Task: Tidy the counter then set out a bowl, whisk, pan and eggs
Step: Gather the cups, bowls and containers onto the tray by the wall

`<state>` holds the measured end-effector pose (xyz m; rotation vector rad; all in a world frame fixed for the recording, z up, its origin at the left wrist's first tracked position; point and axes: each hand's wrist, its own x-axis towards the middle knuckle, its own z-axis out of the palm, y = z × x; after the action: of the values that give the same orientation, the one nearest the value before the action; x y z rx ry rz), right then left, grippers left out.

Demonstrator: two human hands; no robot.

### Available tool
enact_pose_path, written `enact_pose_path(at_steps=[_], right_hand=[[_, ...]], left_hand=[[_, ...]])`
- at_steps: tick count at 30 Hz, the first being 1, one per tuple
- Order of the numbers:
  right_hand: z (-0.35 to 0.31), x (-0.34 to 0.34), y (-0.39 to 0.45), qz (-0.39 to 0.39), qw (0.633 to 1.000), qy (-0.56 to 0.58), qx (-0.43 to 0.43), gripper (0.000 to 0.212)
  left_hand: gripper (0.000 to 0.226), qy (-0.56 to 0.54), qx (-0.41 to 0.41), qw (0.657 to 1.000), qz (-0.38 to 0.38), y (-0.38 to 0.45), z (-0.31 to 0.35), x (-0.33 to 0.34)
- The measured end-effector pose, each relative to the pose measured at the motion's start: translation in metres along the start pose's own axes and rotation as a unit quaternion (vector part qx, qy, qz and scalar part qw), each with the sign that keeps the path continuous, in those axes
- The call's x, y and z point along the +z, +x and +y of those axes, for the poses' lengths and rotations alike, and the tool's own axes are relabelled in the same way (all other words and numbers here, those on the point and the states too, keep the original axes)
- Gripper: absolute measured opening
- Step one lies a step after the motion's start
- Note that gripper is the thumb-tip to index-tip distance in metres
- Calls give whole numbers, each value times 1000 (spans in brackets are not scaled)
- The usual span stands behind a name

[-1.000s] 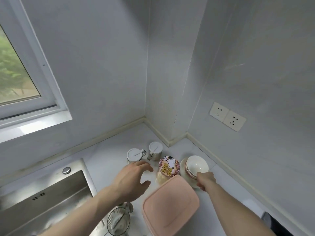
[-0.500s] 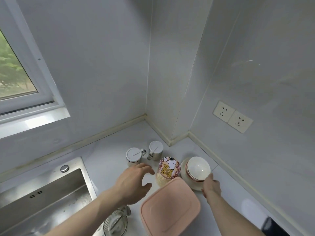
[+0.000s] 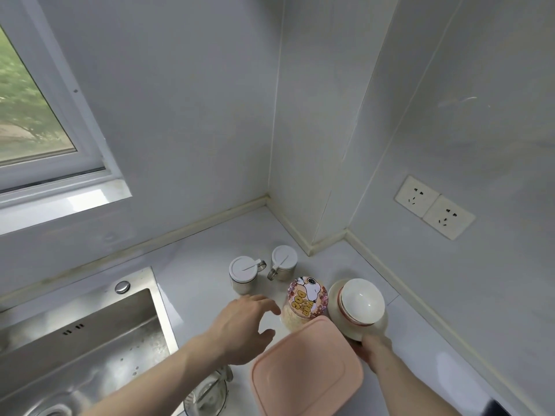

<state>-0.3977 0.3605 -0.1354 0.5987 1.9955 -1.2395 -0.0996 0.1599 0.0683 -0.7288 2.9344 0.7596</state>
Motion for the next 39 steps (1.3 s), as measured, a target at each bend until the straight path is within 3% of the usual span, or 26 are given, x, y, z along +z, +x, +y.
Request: enact_pose_path(at_steps=[4,13,23,29,33,36,39], right_hand=[[-13,2,-25,-19,995,93,7,54],[-11,-11,-36,-27,992,119,-2,57],[-50,-61,-101,-41,993,52,-98,30],[-67,-94,-132,-59,989,17,-133,29],[-71,-107,-173,-88,984,-7,-158,32],[-64,-117,-209,-103,981,-10,-166,30],[-52,-122,-243,-120,977,-15,-173,29]], left_hand=[[39,-4,-22,1000,-7,-2,-10,0],[38,-4,-47,999,-10,2,-20,0],[39,-23,-37,999,-12,16,-6,-3],[41,-135,-3,991,6,44,43,-1],[49,-285,-37,958,-18,56,72,5],[58,-429,-89,895,-79,60,90,12],[51,-500,-119,851,-109,59,98,13]])
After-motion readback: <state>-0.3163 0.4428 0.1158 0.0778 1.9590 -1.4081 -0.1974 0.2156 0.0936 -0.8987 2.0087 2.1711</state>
